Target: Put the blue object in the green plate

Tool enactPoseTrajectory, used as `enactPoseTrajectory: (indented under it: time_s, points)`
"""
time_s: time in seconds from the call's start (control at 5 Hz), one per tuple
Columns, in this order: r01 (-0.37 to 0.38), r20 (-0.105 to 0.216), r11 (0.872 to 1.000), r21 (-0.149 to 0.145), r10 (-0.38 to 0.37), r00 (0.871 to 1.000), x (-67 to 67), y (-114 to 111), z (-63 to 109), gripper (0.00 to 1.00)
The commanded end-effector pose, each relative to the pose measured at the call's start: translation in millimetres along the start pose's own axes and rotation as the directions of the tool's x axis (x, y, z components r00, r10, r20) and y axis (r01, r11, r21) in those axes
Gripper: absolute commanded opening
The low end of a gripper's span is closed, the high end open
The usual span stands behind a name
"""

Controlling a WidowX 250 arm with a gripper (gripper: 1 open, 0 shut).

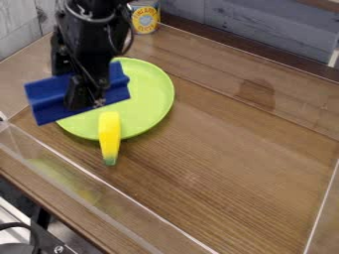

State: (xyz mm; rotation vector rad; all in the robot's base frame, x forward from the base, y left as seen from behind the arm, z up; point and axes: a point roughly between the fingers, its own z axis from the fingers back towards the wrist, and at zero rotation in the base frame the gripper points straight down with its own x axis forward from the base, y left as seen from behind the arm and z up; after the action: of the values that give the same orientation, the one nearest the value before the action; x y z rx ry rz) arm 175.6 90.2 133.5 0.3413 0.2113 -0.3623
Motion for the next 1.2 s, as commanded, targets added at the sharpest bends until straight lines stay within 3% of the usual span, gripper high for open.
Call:
enactPoseTrajectory:
  time_s: [0.0,0.4,0.6,1.0]
  points:
    - [-0.039,0.058,0.999,0.031,0.037,0.998,0.5,14,11.8,0.00]
    - [-0.053,0.070,0.998,0.023,0.051,0.996,-0.4,21,9.6,0.00]
    - [-0.056,0.075,0.998,0.016,0.055,0.996,-0.5,24,8.0,1.00]
    - [-0.083,0.093,0.997,-0.005,0.083,0.992,4.3,20,3.7,1.00]
